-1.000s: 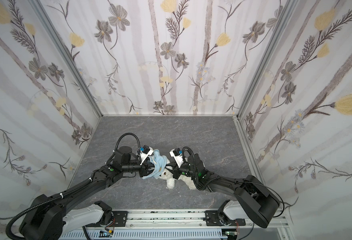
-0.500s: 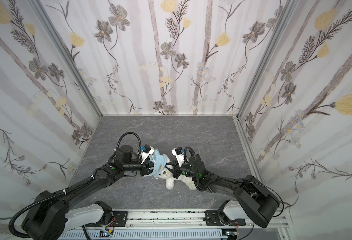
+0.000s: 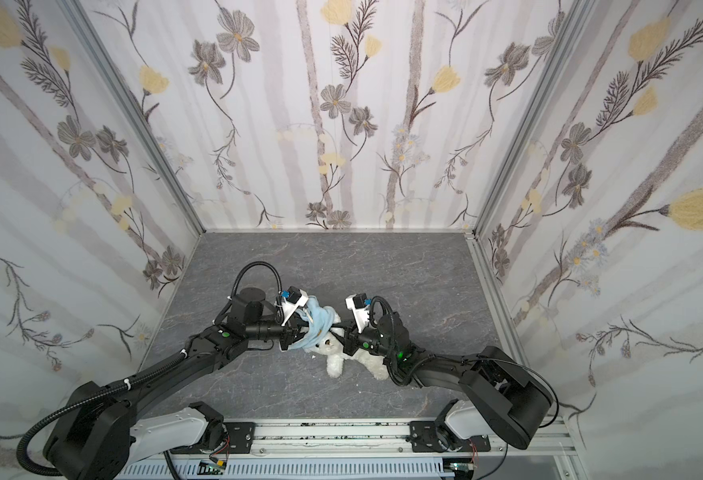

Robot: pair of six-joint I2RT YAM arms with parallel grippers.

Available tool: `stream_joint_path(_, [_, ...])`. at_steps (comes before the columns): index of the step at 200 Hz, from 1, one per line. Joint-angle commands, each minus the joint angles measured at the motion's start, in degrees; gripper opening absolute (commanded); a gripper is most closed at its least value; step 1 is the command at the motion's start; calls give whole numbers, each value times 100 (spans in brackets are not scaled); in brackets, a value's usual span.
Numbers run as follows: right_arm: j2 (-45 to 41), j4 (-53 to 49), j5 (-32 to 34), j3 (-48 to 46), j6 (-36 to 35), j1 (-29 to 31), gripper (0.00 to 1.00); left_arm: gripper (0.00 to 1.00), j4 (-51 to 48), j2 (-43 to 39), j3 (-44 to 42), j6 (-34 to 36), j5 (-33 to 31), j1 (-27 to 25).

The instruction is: Dress the teddy bear

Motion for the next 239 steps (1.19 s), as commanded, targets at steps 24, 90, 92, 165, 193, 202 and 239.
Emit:
stream_joint_path(24, [-284,84,272,13,-278,-134,31,0,-49,-201,-25,148,-51,-28])
stream_joint_path(90, [-2006,-3555,-113,497,-1526,-590,65,0,-43,-439,-241,1015,-458,-87])
stream_joint_path(92, [-2035,-3563,-150,505,-1495,-584,64,0,-47,-443,-245,1030,-465,-90])
stream_joint_path(165, [-1208,-1813,-1569,736,471,-567,34,0,32,-611,-410,1355,-601,-245])
stream_joint_path(193, [-1000,-1715,-1595,762,586,-535,33,0,62,-636,-423,1381,-600,-253])
stream_joint_path(202, [-947,-1643,-1606,762,616,-528,33,0,71,-644,-432,1389,-600,-262])
stream_joint_path(239, [-692,-1500,-1493,860,705,-411,31,0,107,-664,-445,1412,-573,-268])
